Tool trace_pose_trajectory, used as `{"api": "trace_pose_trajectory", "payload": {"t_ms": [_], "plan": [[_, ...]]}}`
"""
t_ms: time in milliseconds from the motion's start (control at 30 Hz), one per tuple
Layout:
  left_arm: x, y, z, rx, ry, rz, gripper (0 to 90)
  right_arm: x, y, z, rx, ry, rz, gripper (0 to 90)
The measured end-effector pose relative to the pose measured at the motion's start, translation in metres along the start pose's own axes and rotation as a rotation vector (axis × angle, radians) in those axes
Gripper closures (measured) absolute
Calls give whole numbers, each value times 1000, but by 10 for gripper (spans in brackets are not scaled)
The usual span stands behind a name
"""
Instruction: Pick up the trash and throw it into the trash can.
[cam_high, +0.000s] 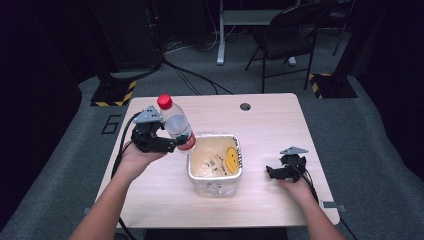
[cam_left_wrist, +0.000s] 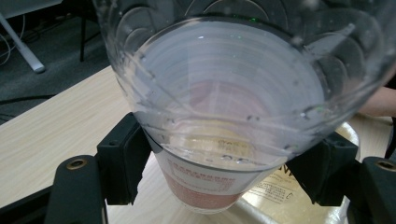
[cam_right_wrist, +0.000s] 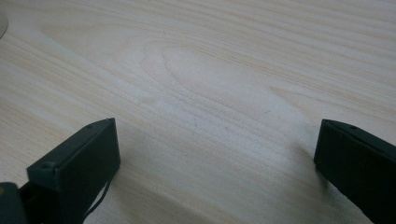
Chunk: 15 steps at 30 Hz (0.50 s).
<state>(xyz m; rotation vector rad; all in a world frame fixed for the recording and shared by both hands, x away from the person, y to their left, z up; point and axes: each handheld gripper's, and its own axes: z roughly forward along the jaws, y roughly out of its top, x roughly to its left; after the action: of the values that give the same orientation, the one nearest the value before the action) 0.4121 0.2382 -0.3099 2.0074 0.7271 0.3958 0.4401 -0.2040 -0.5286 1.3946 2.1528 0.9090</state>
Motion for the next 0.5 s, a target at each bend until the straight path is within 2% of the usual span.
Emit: {"api": "trace_pose_trajectory", "payload": {"t_ms": [500], "plan": [[-20, 6, 25, 12, -60, 33, 272, 0, 0, 0, 0, 0, -2, 0]]}}
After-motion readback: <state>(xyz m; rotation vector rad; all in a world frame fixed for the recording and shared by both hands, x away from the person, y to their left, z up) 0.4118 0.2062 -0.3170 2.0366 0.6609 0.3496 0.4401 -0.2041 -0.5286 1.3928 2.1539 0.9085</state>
